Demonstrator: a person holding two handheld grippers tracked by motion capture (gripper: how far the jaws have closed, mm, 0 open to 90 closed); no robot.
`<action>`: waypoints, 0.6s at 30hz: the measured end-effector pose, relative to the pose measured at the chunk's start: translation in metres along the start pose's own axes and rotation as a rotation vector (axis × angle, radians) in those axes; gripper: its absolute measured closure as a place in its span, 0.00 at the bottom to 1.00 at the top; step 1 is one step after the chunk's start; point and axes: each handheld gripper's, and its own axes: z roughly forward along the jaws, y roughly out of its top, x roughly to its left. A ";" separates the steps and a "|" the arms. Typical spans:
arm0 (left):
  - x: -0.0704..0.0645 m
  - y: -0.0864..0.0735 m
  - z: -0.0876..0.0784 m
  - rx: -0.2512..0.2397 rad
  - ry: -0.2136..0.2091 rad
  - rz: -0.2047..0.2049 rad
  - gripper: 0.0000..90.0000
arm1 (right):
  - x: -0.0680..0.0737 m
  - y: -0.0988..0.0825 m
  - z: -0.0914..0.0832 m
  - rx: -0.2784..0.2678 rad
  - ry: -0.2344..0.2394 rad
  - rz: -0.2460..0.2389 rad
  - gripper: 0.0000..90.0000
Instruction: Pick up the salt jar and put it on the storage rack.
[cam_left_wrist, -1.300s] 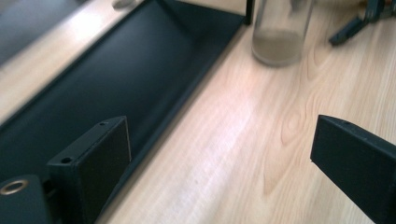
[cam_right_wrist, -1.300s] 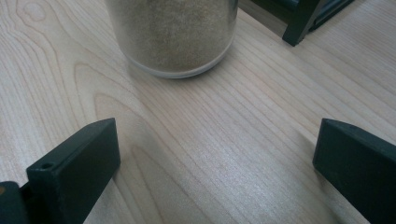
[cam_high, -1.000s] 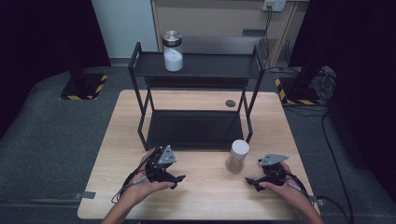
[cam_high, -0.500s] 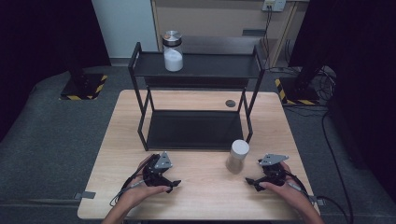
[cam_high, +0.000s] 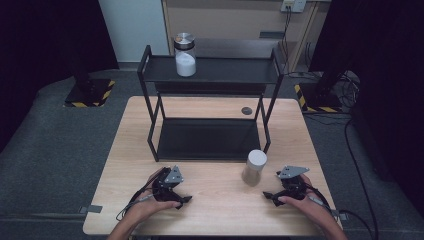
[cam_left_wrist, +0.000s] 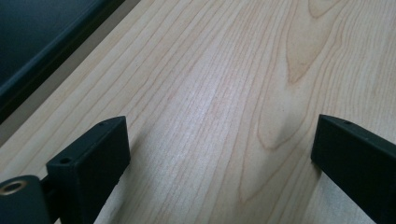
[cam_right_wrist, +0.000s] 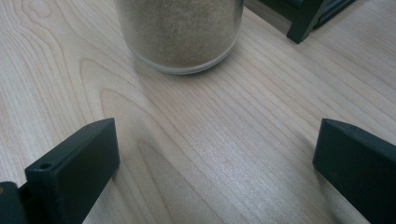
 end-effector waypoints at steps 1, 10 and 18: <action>0.001 -0.001 0.000 -0.004 -0.005 -0.006 0.03 | 0.000 0.000 0.000 0.000 0.000 0.000 0.02; 0.004 -0.008 0.003 -0.031 -0.020 -0.010 0.00 | 0.000 -0.001 -0.001 -0.002 -0.001 0.003 0.02; 0.004 -0.008 0.003 -0.032 -0.018 -0.012 0.00 | 0.000 -0.001 -0.001 0.000 0.002 0.001 0.02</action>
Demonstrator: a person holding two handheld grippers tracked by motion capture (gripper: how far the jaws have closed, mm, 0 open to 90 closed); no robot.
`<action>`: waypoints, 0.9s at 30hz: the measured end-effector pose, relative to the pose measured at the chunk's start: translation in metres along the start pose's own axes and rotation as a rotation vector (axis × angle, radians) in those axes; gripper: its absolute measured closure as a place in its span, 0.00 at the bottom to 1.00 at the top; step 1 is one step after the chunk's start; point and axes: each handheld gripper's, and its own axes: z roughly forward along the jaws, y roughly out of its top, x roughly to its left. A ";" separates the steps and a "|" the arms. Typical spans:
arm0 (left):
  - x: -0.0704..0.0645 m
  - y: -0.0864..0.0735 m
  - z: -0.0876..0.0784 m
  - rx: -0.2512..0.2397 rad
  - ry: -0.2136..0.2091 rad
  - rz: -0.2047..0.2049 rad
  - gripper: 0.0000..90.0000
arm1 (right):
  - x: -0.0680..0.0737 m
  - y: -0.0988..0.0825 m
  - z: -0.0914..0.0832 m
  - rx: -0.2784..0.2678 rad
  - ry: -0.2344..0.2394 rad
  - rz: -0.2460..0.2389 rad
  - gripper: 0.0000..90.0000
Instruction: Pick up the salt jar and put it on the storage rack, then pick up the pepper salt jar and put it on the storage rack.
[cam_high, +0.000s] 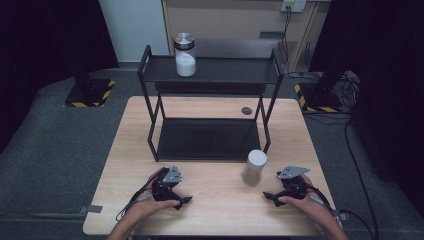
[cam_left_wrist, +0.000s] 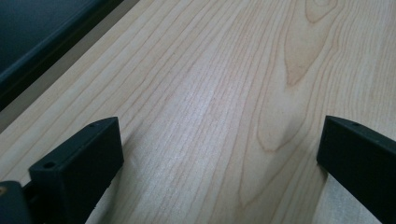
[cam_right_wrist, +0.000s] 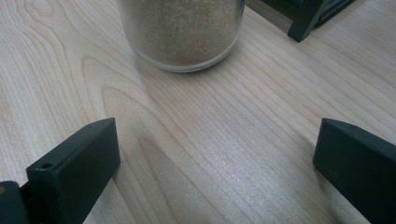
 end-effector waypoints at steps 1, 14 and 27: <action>0.000 0.000 0.000 0.000 0.000 0.000 0.00 | 0.000 0.000 0.000 0.000 -0.001 0.000 0.02; -0.001 0.000 0.000 0.000 0.002 -0.002 0.00 | 0.000 0.000 0.000 0.000 -0.001 0.000 0.02; 0.000 0.000 0.000 -0.001 0.001 -0.001 0.00 | -0.002 0.002 -0.001 0.009 0.009 0.008 0.03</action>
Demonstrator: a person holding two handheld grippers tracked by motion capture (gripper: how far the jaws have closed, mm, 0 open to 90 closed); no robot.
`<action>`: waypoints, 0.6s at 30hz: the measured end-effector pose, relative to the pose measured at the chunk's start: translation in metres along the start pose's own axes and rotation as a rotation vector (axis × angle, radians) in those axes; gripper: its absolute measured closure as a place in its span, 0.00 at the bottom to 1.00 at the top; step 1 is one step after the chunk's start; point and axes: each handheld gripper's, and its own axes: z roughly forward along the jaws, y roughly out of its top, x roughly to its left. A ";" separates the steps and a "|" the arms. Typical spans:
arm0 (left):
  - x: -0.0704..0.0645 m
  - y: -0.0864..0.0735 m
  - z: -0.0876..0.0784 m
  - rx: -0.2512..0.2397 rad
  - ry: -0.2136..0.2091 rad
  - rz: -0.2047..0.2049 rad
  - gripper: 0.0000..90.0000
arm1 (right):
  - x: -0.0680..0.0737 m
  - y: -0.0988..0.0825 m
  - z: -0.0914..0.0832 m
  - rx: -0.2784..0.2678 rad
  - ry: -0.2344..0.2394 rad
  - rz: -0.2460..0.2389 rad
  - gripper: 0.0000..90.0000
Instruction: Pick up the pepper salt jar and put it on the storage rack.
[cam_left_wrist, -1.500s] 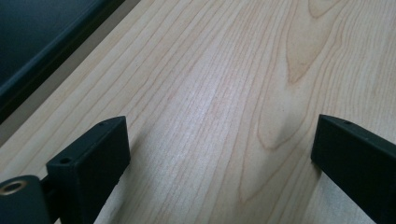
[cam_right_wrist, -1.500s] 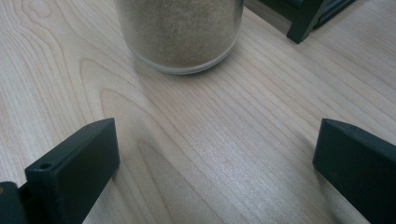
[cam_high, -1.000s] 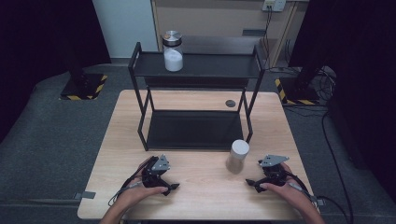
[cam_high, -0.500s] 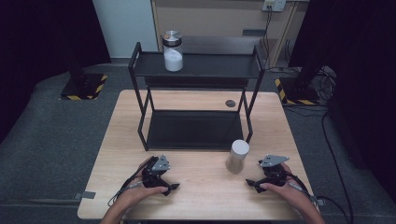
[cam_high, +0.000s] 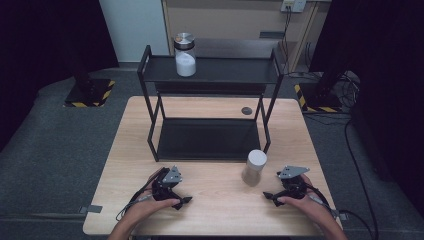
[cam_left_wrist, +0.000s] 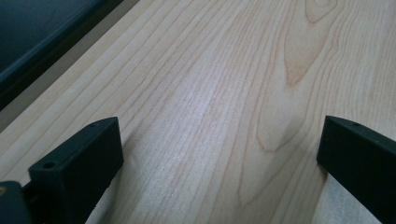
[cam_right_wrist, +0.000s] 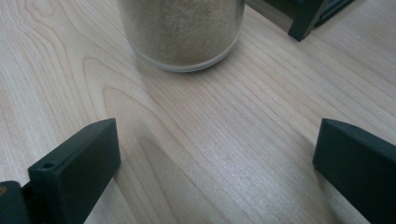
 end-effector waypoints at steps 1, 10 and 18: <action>0.000 0.000 0.000 0.000 0.000 0.000 0.00 | -0.001 0.000 -0.001 -0.002 0.007 0.010 0.04; 0.000 0.000 0.000 0.000 0.000 0.000 0.00 | -0.004 0.008 -0.014 -0.017 0.035 -0.005 0.07; 0.000 0.000 0.000 0.001 0.001 0.000 0.00 | -0.009 0.016 -0.025 -0.040 0.065 -0.012 0.08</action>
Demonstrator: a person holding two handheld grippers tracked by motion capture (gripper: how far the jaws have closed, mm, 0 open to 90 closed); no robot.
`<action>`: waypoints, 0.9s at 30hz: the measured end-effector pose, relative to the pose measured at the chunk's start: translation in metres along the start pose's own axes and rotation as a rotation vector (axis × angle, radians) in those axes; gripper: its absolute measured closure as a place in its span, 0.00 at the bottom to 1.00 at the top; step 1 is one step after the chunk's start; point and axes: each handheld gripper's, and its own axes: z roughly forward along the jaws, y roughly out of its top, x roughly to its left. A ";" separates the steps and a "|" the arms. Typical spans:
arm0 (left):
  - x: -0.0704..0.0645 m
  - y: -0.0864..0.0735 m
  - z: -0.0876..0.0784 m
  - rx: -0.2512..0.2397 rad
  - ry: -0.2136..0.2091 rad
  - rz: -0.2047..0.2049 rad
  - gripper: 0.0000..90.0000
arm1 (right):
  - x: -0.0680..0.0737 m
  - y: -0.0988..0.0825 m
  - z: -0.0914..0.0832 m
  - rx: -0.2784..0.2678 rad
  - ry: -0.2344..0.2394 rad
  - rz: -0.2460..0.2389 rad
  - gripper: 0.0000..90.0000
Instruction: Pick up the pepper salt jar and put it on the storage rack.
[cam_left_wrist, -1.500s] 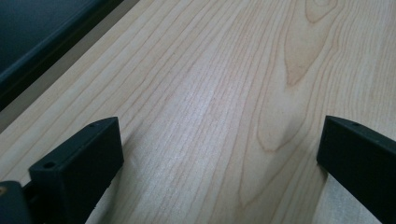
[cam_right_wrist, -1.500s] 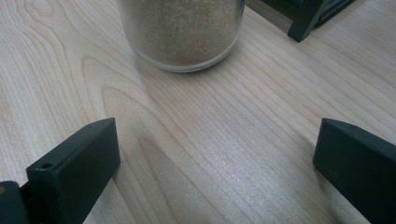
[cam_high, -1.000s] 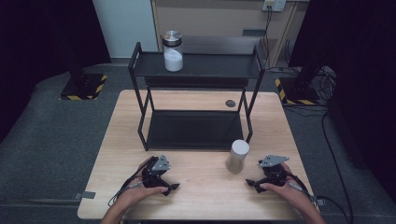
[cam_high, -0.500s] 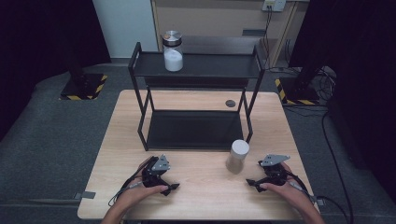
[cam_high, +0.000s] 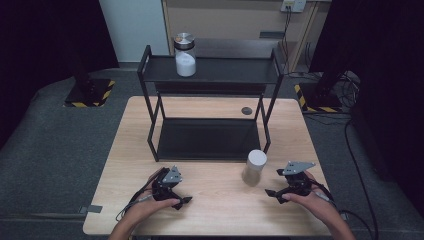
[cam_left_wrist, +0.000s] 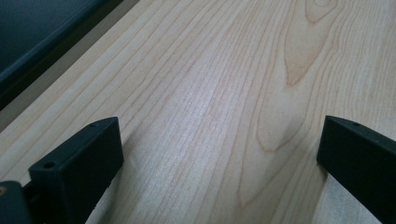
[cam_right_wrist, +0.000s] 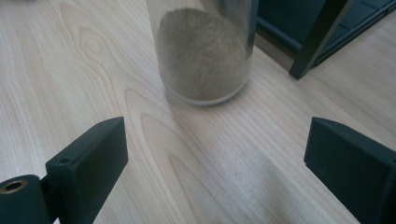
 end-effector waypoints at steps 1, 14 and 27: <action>0.000 0.000 0.000 0.000 0.000 0.000 0.00 | 0.000 0.001 -0.001 -0.003 0.003 -0.001 0.08; 0.000 0.000 0.000 0.002 -0.001 0.002 0.00 | 0.003 0.017 -0.009 -0.084 0.023 -0.023 0.09; 0.000 -0.001 -0.001 0.000 -0.005 0.004 0.00 | 0.006 0.025 0.000 -0.120 0.018 -0.014 0.10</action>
